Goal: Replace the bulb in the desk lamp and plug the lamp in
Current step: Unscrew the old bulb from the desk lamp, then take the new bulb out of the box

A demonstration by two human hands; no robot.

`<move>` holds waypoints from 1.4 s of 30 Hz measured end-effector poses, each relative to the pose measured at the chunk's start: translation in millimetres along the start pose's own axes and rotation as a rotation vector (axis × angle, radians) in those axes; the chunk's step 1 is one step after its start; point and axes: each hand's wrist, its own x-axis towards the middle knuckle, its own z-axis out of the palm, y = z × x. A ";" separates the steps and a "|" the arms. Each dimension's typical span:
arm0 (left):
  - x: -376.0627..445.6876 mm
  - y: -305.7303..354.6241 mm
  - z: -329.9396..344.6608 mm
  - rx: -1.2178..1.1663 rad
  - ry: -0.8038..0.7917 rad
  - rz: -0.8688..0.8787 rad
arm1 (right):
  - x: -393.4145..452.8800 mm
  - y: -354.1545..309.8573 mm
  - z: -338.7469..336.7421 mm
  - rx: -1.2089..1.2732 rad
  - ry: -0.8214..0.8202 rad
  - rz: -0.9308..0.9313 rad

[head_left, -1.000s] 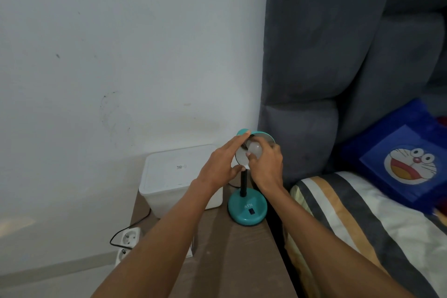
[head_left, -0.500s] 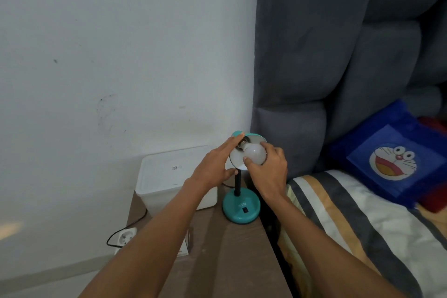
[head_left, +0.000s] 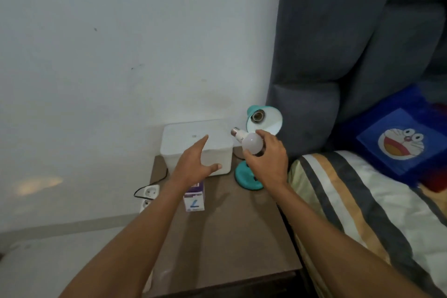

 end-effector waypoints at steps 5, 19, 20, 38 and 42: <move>-35.6 -54.7 0.6 -0.074 0.006 -0.144 | -27.4 15.0 46.0 -0.074 -0.160 0.074; -49.6 -127.6 42.6 -0.366 -0.101 -0.288 | -64.2 78.8 126.0 -0.258 -0.362 0.300; -49.8 -127.3 43.6 -0.365 -0.097 -0.285 | -63.9 82.0 127.7 -0.265 -0.363 0.298; -56.3 -129.5 59.2 -0.453 -0.001 -0.235 | -35.6 33.2 126.6 -0.132 -0.518 -0.158; -56.4 -131.0 60.2 -0.471 -0.005 -0.232 | -27.1 8.8 137.8 -0.284 -0.768 -0.414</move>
